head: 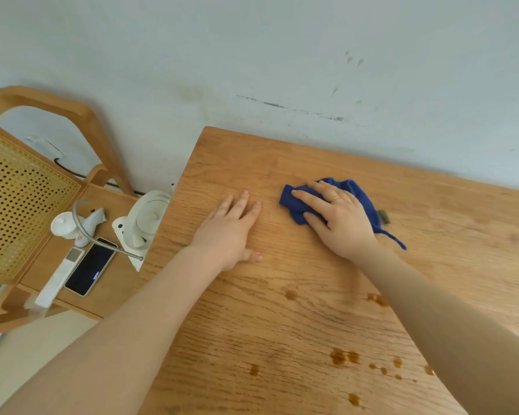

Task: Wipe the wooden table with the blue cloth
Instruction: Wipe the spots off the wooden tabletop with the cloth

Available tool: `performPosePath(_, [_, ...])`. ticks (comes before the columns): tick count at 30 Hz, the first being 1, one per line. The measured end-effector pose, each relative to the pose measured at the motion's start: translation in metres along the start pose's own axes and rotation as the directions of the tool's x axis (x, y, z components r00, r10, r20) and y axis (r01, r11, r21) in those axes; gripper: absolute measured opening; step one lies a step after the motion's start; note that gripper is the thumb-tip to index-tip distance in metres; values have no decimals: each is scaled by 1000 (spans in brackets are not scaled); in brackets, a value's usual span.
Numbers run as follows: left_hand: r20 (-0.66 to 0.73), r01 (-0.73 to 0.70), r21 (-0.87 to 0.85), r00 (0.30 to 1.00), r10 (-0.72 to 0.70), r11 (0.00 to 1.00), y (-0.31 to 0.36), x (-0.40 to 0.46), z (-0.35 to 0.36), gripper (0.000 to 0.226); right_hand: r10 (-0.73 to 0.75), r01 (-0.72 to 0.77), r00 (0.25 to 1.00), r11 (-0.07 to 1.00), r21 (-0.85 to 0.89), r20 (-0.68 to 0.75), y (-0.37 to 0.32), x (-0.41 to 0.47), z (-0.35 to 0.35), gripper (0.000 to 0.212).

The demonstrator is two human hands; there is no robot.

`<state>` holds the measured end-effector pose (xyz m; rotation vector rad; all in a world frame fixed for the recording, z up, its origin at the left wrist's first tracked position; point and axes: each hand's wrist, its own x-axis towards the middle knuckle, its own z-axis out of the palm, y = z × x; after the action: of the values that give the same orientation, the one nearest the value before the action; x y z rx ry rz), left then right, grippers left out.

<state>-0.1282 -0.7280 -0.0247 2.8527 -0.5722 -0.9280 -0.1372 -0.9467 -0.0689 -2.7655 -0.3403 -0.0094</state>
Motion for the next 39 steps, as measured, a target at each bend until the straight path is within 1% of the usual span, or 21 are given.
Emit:
performPosePath(2, [7, 24, 31, 1000, -24, 999, 3, 1, -2, 99, 10, -10, 999, 1000, 3, -44, 21, 23, -4, 48])
performPosePath(4, [21, 49, 42, 999, -50, 998, 5, 1, -3, 100, 107, -106, 988, 994, 16, -112, 40, 47, -9, 44])
performPosePath(6, [42, 78, 37, 996, -80, 996, 6, 0, -2, 100, 217, -223, 970, 973, -55, -106, 50, 61, -9, 45])
performPosePath(8, [60, 131, 31, 989, -132, 991, 14, 0, -3, 99, 254, -263, 964, 952, -155, -71, 41, 58, -8, 47])
performPosePath(10, [43, 181, 46, 982, -183, 982, 27, 1, -5, 100, 227, -223, 974, 959, -175, 3, 25, 35, -8, 50])
performPosePath(12, [20, 198, 39, 980, -199, 979, 38, 3, -5, 98, 137, -119, 988, 972, -203, 77, 12, 0, -11, 57])
performPosePath(14, [45, 201, -47, 979, -199, 979, 42, 4, -4, 90, 4, 22, 995, 967, -254, 99, 5, -35, -15, 65])
performPosePath(16, [63, 185, -184, 982, -176, 965, 45, 3, -5, 80, -109, 142, 985, 950, -279, 132, 19, -44, -21, 64])
performPosePath(17, [41, 166, -230, 986, -161, 959, 49, 2, -7, 76, -149, 186, 977, 945, -269, 154, 31, -37, -22, 62])
performPosePath(18, [0, 146, -241, 989, -150, 960, 54, 1, -8, 72, -163, 197, 975, 946, -257, 149, 43, -26, -21, 62])
performPosePath(19, [-51, 126, -227, 989, -141, 966, 60, 0, -7, 70, -140, 165, 983, 956, -244, 117, 54, -12, -21, 63])
performPosePath(21, [-138, 95, -169, 983, -119, 981, 75, 1, -5, 67, 10, -1, 999, 977, -215, 37, 72, 17, -23, 59])
performPosePath(22, [-154, 91, -128, 982, -110, 988, 83, 2, -4, 67, 91, -87, 996, 977, -195, 11, 79, 30, -23, 55])
performPosePath(23, [-150, 98, -83, 983, -110, 992, 91, 3, -2, 69, 138, -137, 990, 976, -168, -8, 83, 37, -24, 52])
performPosePath(24, [-134, 120, -48, 983, -126, 992, 98, 3, 0, 72, 136, -137, 991, 982, -133, -13, 84, 37, -24, 52])
performPosePath(27, [-69, 206, -50, 975, -209, 977, 114, 6, 3, 91, -27, 27, 1000, 999, -36, 7, 78, 3, -27, 54])
performPosePath(29, [-48, 237, -67, 969, -241, 969, 122, 8, 6, 104, -137, 139, 989, 990, -36, 57, 73, -30, -27, 55])
performPosePath(31, [-54, 267, -68, 961, -271, 961, 127, 9, 13, 114, -176, 181, 979, 983, -40, 102, 72, -49, -27, 52])
performPosePath(34, [-69, 289, -80, 953, -294, 954, 132, 11, 22, 119, -227, 231, 971, 971, -61, 72, 85, -32, -30, 50])
performPosePath(36, [-75, 298, -87, 950, -304, 951, 131, 14, 25, 120, -137, 139, 990, 987, -81, 23, 94, -4, -29, 49])
performPosePath(39, [-84, 309, -97, 945, -318, 946, 129, 17, 27, 121, 81, -83, 996, 991, -102, -24, 102, 37, -27, 43])
